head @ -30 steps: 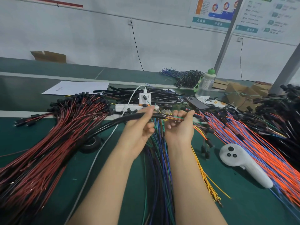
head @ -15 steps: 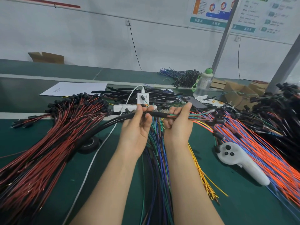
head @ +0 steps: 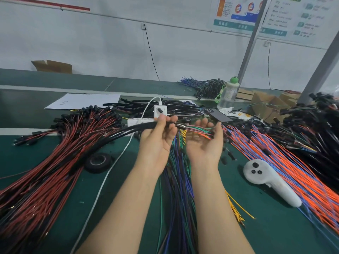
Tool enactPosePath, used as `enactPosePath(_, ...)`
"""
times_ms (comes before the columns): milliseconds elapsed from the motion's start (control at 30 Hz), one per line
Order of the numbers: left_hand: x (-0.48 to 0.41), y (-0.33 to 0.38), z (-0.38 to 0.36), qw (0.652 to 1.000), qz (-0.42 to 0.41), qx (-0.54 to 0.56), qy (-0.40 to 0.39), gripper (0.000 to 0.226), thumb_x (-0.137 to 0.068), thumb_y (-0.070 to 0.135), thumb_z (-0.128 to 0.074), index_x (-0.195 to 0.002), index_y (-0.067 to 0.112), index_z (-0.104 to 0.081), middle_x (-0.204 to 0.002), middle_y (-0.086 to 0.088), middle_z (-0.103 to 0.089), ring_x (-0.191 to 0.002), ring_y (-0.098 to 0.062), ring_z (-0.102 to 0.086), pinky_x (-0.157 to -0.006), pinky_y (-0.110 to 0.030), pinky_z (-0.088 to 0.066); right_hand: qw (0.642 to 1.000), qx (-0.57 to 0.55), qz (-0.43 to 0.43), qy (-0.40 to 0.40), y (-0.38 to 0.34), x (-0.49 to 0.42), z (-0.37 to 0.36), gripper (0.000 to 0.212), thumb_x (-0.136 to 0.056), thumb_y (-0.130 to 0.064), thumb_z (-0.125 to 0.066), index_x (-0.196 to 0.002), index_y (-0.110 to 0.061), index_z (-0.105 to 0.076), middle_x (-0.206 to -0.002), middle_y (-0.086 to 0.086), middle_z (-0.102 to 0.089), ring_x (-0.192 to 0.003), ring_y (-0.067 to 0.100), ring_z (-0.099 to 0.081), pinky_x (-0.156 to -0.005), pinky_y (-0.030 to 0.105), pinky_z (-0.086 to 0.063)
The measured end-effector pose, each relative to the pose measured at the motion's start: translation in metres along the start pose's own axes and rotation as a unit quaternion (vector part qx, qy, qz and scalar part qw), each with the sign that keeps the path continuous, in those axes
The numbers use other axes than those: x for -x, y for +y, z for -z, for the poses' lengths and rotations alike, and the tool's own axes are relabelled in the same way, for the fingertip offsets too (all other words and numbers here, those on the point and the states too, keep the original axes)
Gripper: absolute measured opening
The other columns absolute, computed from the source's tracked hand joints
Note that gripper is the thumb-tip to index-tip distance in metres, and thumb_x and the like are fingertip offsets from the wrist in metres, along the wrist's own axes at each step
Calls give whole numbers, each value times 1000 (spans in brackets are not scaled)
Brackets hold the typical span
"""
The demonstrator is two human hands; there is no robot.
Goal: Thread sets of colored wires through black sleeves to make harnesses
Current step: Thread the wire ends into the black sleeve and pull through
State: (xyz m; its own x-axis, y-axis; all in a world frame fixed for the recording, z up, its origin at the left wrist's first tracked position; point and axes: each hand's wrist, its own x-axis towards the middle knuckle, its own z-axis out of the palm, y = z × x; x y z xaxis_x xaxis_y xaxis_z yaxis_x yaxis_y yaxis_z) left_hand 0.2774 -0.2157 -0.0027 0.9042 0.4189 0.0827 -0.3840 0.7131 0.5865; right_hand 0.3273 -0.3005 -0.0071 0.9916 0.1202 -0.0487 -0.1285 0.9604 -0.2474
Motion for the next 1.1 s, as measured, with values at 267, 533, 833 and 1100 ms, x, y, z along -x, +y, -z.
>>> enactPosePath(267, 11, -15, -29, 990, 32, -123, -67, 28, -99, 17, -45, -81, 3, -62, -75, -3, -72, -58, -4, -59, -58, -12, -52, 998, 45, -21, 35, 8, 8, -1, 38, -99, -40, -45, -86, -7, -58, -67, 8, -68, -51, 15, -64, -50, 22, -53)
enactPosePath(533, 17, 26, -13, 616, -251, -740, -101, 22, -88, 48, -55, -87, 27, -61, -83, 16, -67, -80, -2, -60, -73, -29, -49, 999, 15, 24, 40, -36, -3, -3, 43, -101, -50, -30, -89, -12, -46, -72, 7, -73, -68, 20, -70, -81, 32, -48)
enactPosePath(833, 0, 24, -52, 551, -264, -745, -266, 29, -100, 32, -40, -113, 29, -65, -86, 8, -68, -76, -13, -60, -71, -35, -47, 996, 76, -1, 41, -46, 6, -21, 39, -103, -38, -33, -82, -10, -51, -68, 10, -72, -68, 22, -66, -71, 30, -49)
enactPosePath(1100, -16, -18, -187, 417, -269, -807, -322, 38, -99, 36, -43, -94, 6, -68, -79, -10, -60, -75, -26, -53, -60, -31, -26, 976, 216, 26, -31, -147, -7, -36, 66, -93, -68, -24, -101, -10, -55, -77, 11, -69, -75, 20, -67, -72, 30, -48)
